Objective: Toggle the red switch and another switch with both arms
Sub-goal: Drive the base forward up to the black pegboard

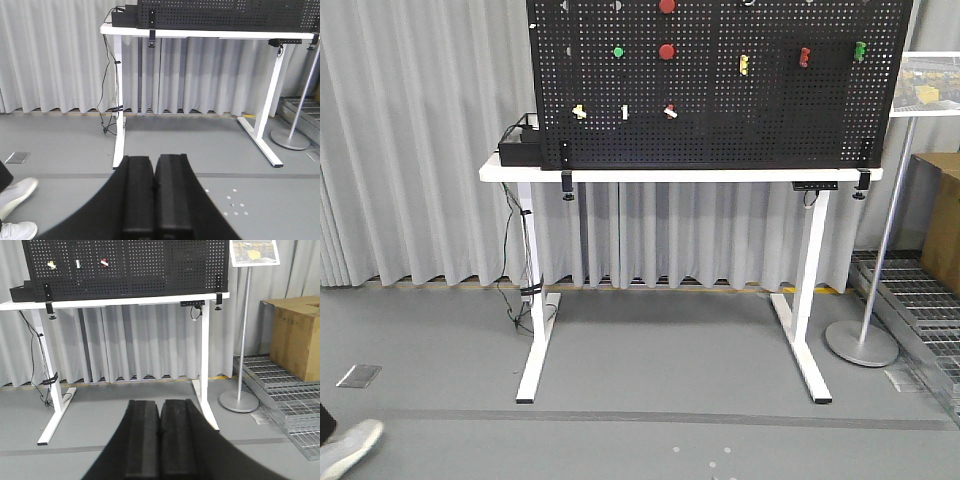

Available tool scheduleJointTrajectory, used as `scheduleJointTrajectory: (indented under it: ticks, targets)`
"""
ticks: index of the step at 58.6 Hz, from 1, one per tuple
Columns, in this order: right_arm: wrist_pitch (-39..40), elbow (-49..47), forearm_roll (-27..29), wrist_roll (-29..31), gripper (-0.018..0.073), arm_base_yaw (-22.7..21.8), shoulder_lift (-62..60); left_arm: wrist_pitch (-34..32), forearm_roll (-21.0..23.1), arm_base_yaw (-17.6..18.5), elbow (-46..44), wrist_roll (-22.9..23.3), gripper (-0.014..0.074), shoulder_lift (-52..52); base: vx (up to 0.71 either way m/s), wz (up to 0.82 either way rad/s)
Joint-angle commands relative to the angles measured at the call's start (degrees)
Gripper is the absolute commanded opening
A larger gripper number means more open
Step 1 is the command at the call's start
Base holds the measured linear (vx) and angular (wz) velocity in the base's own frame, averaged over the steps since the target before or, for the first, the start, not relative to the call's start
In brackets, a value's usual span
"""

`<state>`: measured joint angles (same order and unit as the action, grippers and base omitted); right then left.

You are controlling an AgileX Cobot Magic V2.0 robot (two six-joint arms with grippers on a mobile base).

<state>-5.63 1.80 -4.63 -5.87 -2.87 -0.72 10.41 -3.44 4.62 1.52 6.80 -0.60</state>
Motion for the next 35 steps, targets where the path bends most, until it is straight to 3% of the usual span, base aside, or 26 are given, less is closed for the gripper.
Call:
scheduleJointTrajectory:
  ticks: [1,35]
  targets:
    - [4.8,0.3,-0.3,0.4,-0.0006,0.0,-0.7,-4.7,0.1,0.1,1.1,0.3,0.0003,-1.1,0.00,0.00]
    - [4.8,0.3,-0.3,0.4,-0.0006,0.0,-0.7,-4.7,0.1,0.1,1.1,0.3,0.0003,-1.1,0.00,0.00]
